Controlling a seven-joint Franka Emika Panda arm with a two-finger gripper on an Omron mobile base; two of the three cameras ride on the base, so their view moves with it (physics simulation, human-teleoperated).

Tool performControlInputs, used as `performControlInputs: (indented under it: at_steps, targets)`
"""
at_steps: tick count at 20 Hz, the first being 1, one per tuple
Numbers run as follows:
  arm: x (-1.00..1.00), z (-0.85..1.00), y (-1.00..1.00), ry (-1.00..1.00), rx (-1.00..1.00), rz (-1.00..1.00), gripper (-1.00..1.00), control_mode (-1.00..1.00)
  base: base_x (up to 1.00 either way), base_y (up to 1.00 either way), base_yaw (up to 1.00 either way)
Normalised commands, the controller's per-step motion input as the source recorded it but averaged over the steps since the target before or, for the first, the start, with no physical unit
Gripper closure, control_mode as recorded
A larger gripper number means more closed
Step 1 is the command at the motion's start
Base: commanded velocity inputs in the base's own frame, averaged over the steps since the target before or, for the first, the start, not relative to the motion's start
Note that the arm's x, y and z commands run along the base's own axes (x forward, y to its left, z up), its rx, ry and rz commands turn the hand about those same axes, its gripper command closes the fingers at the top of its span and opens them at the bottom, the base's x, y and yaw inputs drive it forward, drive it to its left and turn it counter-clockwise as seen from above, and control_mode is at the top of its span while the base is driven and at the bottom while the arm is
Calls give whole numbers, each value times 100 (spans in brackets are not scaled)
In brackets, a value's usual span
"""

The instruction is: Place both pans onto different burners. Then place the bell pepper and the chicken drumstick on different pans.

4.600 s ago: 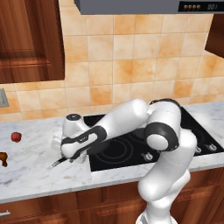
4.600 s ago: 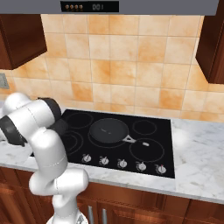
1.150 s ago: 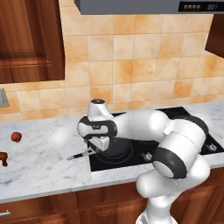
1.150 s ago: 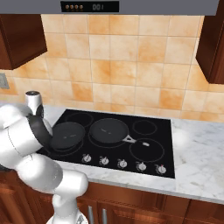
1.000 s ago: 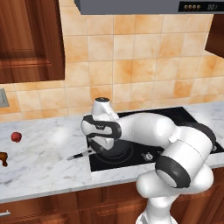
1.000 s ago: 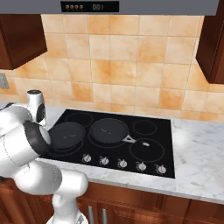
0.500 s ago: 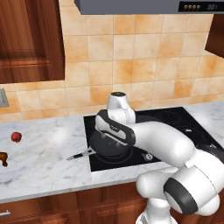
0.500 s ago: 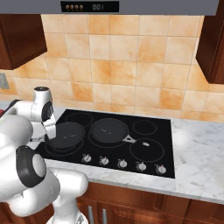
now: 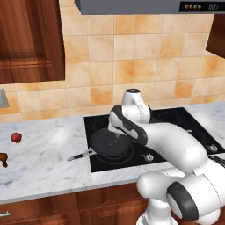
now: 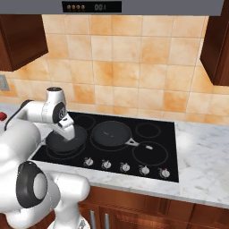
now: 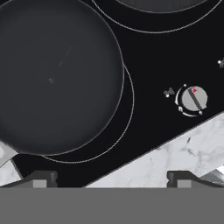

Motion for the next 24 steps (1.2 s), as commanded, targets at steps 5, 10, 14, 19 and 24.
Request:
performControlInputs:
  at_steps: [5,10,14,19,24]
  targets:
    - [-12,3,-49,0,-7,30,-100,-100,0,0,0]
    - [-9,0,-39,0,-8,27,-100,-100,0,0,0]
    - [0,8,-38,0,-2,19,-100,-100,0,0,0]
    - [0,13,-26,0,5,1,-100,-100,0,0,0]
    - [0,0,-4,0,1,0,-100,-100,0,0,0]
